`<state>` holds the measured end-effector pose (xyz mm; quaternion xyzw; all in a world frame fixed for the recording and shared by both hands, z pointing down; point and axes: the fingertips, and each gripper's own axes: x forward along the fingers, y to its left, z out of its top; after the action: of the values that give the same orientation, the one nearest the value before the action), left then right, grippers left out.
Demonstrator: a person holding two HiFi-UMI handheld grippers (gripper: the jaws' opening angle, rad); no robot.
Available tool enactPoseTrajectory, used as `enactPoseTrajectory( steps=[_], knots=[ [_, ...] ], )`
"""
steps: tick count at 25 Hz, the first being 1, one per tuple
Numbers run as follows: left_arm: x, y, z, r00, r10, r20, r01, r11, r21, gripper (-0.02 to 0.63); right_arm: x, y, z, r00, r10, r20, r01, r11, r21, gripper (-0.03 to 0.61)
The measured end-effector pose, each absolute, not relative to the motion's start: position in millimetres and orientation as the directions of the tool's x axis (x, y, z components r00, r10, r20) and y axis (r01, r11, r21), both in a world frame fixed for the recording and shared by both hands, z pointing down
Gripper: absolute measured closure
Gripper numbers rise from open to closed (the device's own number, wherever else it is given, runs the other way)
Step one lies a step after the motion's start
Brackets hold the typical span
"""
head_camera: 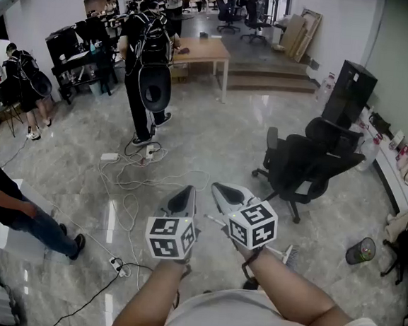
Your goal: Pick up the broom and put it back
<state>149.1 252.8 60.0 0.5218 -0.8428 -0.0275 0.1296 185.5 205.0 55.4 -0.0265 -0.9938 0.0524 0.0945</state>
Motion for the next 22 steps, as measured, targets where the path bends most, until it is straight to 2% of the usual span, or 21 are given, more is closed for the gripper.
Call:
enactPoseTrajectory(
  steps=[14, 22],
  knots=[
    [126.7, 234.1, 66.7, -0.438, -0.876, 0.201, -0.865, 0.472, 0.17, 0.609, 165.4, 183.6, 59.8, -0.986, 0.069, 0.153, 0.047, 0.989, -0.138, 0.575],
    [58.7, 181.3, 101.5, -0.478, -0.84, 0.257, -0.84, 0.523, 0.148, 0.609, 98.1, 119.7, 99.7, -0.979, 0.111, 0.17, 0.075, 0.977, -0.202, 0.545]
  ],
)
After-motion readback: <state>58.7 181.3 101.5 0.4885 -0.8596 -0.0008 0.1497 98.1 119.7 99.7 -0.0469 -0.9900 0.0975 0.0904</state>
